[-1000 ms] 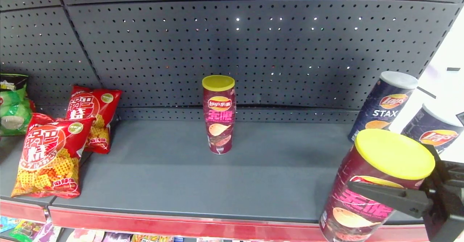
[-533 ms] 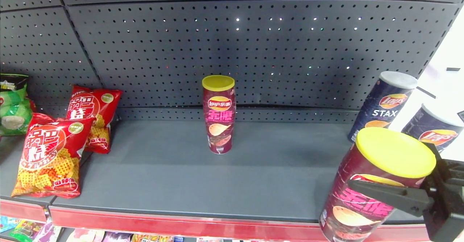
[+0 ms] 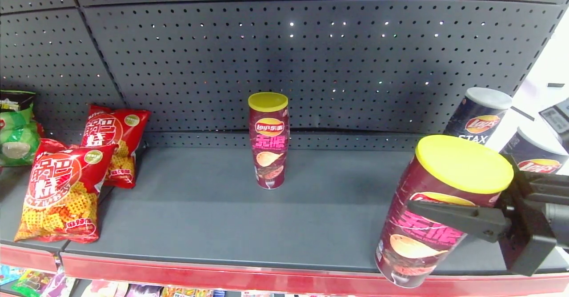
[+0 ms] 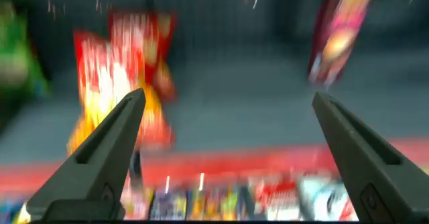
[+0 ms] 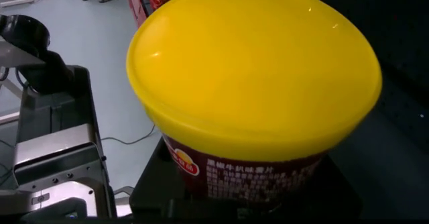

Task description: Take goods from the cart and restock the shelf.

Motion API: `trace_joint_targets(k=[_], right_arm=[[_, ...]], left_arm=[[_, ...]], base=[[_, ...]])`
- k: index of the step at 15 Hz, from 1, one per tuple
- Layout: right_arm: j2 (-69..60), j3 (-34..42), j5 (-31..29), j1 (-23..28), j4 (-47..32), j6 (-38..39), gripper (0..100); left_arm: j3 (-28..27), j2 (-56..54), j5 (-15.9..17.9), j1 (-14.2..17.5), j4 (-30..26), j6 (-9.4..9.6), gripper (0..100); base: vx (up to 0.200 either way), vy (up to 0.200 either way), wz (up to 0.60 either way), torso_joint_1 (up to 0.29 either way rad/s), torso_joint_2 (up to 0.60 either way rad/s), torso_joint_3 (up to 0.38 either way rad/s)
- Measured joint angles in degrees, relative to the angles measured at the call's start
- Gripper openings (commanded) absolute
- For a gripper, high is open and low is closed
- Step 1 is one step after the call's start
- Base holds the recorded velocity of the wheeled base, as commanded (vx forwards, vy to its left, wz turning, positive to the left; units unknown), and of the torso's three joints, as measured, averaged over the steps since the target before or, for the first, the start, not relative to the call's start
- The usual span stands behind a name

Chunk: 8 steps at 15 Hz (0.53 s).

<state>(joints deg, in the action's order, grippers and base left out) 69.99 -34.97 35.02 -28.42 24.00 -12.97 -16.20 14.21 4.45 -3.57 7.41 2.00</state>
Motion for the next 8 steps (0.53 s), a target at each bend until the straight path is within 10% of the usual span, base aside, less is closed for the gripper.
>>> trace_joint_targets(k=[4, 8], right_arm=[[2.5, -3.0, -0.1, -2.0, -0.1, 0.0, 0], [3.7, -4.2, -0.4, -2.4, 0.0, 0.1, 0]], left_arm=[[-16.8, 24.1, 5.0, -3.9, 5.3, 5.9, 100], [-18.7, 42.3, 9.8, -10.3, 16.3, 8.01, 100]], base=[[0.0, 0.0, 0.0, 0.0, 0.0, 0.0], [0.0, 0.0, 0.0, 0.0, 0.0, 0.0]])
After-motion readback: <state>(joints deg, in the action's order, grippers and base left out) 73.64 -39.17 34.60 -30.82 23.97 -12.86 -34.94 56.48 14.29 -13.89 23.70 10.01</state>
